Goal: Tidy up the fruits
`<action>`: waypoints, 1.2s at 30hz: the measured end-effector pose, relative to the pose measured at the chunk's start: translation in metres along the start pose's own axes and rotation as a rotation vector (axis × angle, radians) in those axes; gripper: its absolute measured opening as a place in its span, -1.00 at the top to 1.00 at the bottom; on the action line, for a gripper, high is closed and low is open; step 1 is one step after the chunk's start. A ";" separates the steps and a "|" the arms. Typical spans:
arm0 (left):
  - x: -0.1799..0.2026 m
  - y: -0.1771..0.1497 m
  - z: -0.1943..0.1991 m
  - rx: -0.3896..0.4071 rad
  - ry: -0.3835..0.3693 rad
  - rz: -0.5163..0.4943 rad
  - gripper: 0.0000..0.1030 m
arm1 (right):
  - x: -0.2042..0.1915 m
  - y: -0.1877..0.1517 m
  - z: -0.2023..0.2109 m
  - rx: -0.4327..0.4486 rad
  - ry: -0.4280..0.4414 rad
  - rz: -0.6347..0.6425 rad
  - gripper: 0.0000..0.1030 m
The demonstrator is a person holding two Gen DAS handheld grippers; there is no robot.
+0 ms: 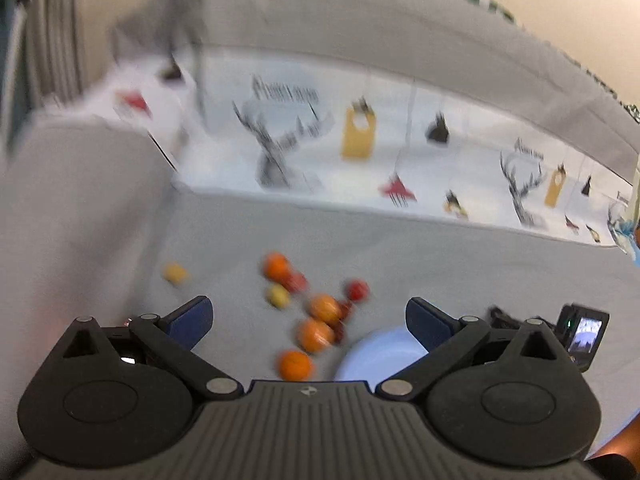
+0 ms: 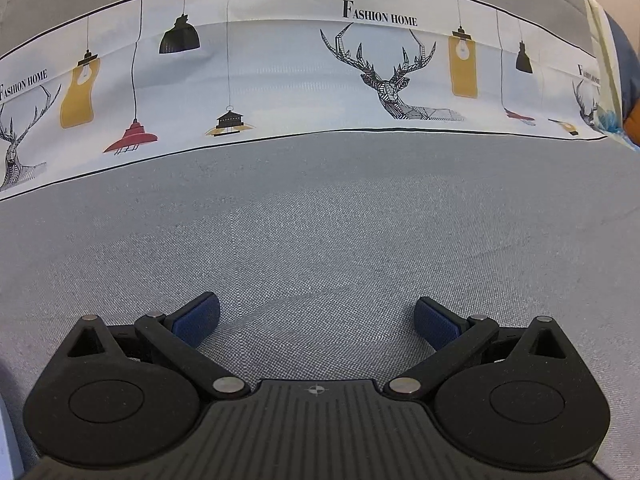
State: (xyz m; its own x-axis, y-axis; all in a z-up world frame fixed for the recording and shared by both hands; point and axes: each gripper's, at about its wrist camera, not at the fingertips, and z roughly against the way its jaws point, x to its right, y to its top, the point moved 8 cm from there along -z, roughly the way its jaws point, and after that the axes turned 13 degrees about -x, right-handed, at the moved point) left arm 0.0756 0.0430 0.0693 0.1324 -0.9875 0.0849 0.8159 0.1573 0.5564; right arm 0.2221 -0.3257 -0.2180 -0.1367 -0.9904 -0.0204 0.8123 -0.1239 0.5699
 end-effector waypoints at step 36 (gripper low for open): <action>-0.138 0.031 0.251 0.469 0.004 -0.031 -1.00 | 0.001 0.002 0.001 0.001 0.008 0.004 -0.99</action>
State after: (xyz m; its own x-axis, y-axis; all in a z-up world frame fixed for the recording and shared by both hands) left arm -0.0586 0.1833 0.2828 0.1147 -0.9916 0.0594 0.4771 0.1075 0.8723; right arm 0.2232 -0.3266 -0.2162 -0.1291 -0.9913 -0.0251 0.8122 -0.1202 0.5708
